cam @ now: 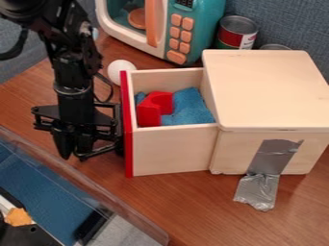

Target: Open the drawer

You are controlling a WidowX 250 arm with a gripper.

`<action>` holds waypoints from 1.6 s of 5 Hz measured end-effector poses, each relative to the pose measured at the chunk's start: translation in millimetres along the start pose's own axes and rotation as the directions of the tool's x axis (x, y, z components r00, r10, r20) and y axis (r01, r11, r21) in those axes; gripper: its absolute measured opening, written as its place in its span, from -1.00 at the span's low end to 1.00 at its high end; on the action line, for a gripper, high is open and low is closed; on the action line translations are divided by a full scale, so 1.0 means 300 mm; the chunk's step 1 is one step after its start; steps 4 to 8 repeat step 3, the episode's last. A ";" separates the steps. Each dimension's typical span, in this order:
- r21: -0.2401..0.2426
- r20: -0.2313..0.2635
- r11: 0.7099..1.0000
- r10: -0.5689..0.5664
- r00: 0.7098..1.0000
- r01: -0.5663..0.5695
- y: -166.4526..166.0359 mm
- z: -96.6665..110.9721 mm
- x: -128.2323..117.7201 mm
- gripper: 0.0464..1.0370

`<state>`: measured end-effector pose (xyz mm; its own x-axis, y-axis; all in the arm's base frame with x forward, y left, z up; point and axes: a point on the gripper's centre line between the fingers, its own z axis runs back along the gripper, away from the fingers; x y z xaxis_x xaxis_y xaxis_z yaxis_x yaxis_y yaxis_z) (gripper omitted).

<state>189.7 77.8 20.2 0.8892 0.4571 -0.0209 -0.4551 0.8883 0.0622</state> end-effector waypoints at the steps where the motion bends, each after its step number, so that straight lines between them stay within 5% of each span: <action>1: 0.004 0.022 1.000 -0.020 1.000 0.020 -0.013 0.048 0.000 0.45; 2: 0.010 0.107 0.998 -0.071 0.992 0.070 -0.034 0.189 0.002 0.92; 3: -0.009 0.181 0.990 -0.138 0.974 0.142 -0.063 0.354 -0.030 0.94; 8: -0.009 0.181 0.990 -0.138 0.974 0.142 -0.063 0.354 -0.030 0.94</action>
